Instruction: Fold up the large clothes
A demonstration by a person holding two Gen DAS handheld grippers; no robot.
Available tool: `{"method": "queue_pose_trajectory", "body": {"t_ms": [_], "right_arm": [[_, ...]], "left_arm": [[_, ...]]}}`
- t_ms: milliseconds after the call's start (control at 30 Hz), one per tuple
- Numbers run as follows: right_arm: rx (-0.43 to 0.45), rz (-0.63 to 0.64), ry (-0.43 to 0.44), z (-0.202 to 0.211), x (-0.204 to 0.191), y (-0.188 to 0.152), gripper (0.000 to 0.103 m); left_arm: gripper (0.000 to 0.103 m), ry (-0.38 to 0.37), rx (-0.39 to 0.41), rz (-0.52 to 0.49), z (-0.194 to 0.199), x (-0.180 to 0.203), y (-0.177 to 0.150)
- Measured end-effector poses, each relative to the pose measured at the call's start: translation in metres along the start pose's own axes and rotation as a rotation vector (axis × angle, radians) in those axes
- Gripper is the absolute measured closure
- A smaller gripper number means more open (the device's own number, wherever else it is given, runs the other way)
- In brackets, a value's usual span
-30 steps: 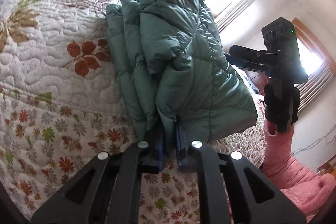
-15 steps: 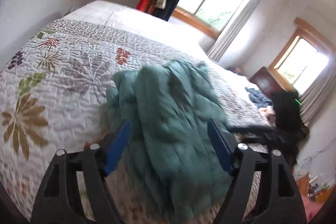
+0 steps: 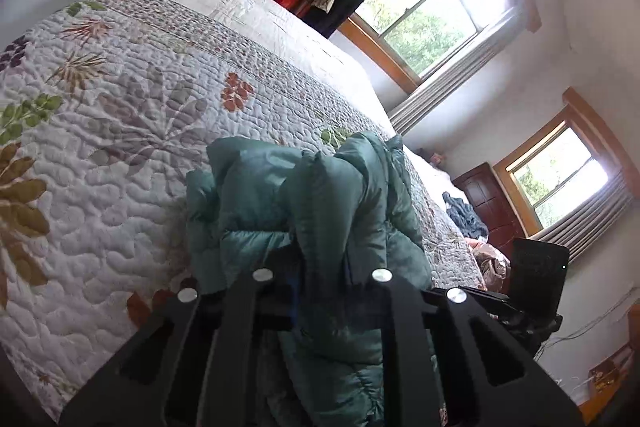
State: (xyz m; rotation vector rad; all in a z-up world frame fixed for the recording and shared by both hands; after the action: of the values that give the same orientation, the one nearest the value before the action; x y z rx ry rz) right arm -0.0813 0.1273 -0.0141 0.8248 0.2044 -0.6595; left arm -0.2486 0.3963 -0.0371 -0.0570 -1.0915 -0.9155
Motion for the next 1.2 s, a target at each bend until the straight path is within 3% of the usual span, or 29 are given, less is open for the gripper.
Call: {"method": "queue_pose_trajectory", "body": {"t_ms": [200, 367, 533, 600, 667, 767, 1067, 1200], "right_arm": [[-0.006, 0.016, -0.007, -0.008, -0.002, 0.002, 0.028], [-0.015, 0.008, -0.029, -0.008, -0.004, 0.001, 0.028], [-0.019, -0.037, -0.02, -0.002, 0.004, -0.001, 0.025], [-0.022, -0.061, -0.019, -0.001, 0.01, -0.002, 0.024], [-0.021, -0.084, -0.018, -0.001, 0.018, -0.001, 0.023], [-0.007, -0.123, -0.028, 0.001, 0.028, -0.002, 0.019], [-0.009, -0.216, 0.035, -0.009, 0.055, -0.005, 0.016], [-0.021, -0.236, 0.071, -0.019, 0.062, -0.009, 0.014]], "left_arm": [[0.09, 0.013, -0.046, 0.102, -0.009, -0.047, -0.006], [0.086, 0.042, -0.067, 0.075, -0.025, -0.05, -0.009], [0.051, 0.041, -0.072, 0.105, -0.014, -0.048, -0.007], [0.025, 0.034, -0.059, 0.104, -0.006, -0.045, -0.007], [0.019, 0.021, -0.049, 0.091, -0.001, -0.04, -0.008], [0.014, -0.006, -0.078, 0.075, -0.002, -0.032, -0.011], [0.013, -0.008, -0.183, 0.032, -0.028, -0.031, -0.03], [0.011, -0.043, -0.209, 0.043, -0.035, -0.037, -0.035]]}}
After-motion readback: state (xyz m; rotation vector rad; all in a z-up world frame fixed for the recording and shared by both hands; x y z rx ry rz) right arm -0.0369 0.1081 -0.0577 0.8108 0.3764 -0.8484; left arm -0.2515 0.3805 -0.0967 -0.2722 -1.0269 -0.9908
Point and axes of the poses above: each gripper's, at about its wrist camera, not at the fingertips, and z roughly against the way its jaws point, x to its right, y to its top, the point moved 7 cm from there along -z, roughly the way its jaws point, and after that the axes turned 13 degrees about z, right-handed, at the moved point
